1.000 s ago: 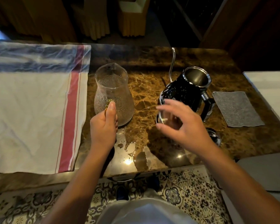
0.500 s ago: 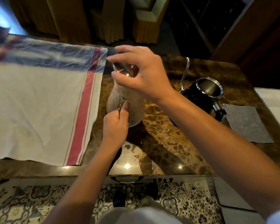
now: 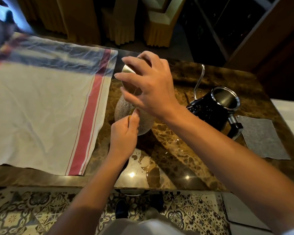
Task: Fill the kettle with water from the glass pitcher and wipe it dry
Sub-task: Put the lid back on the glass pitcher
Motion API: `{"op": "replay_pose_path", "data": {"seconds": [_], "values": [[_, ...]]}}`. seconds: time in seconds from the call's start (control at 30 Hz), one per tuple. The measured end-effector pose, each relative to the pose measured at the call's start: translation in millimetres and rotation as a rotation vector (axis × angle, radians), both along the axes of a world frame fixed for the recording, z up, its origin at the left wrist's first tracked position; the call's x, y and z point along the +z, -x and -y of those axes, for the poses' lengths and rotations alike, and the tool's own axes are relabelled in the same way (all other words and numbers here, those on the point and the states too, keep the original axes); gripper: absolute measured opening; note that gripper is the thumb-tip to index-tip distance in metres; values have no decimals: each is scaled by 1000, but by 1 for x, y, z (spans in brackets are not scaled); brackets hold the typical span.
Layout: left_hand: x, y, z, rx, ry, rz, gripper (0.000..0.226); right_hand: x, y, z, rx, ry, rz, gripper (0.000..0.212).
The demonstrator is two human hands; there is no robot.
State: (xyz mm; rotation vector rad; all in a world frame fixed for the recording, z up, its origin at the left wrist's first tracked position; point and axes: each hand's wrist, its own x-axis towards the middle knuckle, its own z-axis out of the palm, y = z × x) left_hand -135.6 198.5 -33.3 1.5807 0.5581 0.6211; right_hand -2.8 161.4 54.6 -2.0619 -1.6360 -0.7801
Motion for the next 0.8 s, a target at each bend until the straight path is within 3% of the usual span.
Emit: {"op": "replay_pose_path", "data": {"seconds": [0.1,0.3,0.53,0.7,0.8], "values": [[1,0,2,21,-1,-11,51,-6,2,-3,-23,14,-76,32],[2,-2,2,-4,31,-3,51,-6,1,-5,-18,-56,-462,29],[2,-2,1,-10,12,-4,50,-10,3,-6,-15,-109,-488,29],[3,-3,-1,25,5,17,52,-24,5,-7,-45,-206,-371,30],[3,-4,-1,48,-13,11,52,-24,6,2,0,-234,-436,26]]}}
